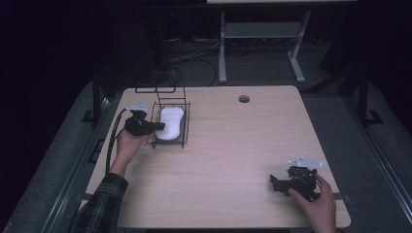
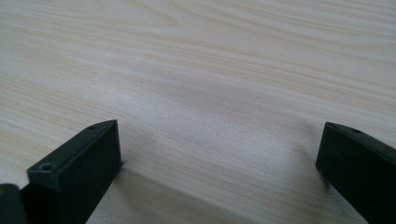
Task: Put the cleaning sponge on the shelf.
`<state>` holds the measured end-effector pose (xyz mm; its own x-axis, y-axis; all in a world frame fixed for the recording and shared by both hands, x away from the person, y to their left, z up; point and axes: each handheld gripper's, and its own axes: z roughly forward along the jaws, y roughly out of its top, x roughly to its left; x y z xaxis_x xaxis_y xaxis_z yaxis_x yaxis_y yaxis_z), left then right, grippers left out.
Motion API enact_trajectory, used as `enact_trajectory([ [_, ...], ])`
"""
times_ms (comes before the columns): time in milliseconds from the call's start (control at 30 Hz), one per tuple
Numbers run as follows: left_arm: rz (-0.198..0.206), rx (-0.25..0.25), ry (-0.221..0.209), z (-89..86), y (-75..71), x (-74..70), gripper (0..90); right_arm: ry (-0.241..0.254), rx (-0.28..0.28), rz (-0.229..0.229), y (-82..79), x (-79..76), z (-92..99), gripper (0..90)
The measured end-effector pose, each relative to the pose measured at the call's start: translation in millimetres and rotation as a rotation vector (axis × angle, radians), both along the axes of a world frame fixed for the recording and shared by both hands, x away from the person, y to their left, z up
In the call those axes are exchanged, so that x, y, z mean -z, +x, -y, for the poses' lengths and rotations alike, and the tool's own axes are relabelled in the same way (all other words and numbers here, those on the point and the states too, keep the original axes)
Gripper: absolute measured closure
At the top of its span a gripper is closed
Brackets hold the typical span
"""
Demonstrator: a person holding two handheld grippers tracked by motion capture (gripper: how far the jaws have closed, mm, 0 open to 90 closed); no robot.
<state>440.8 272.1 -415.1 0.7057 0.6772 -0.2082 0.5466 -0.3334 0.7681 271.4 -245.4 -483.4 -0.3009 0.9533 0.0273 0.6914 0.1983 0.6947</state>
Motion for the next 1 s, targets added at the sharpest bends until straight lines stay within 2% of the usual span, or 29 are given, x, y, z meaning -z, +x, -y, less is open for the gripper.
enact_trajectory([
  [333,0.027,0.016,0.010,0.4,-29.0,-9.2,89.7,0.000,0.000,0.000,0.0,0.0,0.0,0.0],
  [433,0.024,0.023,0.011,-0.9,-39.0,-12.0,87.6,0.000,0.000,0.000,0.0,0.0,0.0,0.0],
  [600,0.035,0.038,0.027,1.0,-57.0,-14.1,76.5,0.000,0.000,0.000,0.0,0.0,0.0,0.0],
  [700,0.051,0.054,0.056,3.4,-67.4,-12.6,66.3,0.000,0.000,0.000,0.0,0.0,0.0,0.0],
  [800,0.052,0.063,0.052,5.6,-78.1,-10.6,58.0,0.000,0.000,0.000,0.0,0.0,0.0,0.0],
  [867,0.062,0.066,0.066,7.7,-85.5,-8.9,51.4,0.000,0.000,0.000,0.0,0.0,0.0,0.0],
  [1000,0.071,0.086,0.093,11.2,-98.3,-4.3,43.5,0.000,0.000,0.000,0.0,0.0,0.0,0.0],
])
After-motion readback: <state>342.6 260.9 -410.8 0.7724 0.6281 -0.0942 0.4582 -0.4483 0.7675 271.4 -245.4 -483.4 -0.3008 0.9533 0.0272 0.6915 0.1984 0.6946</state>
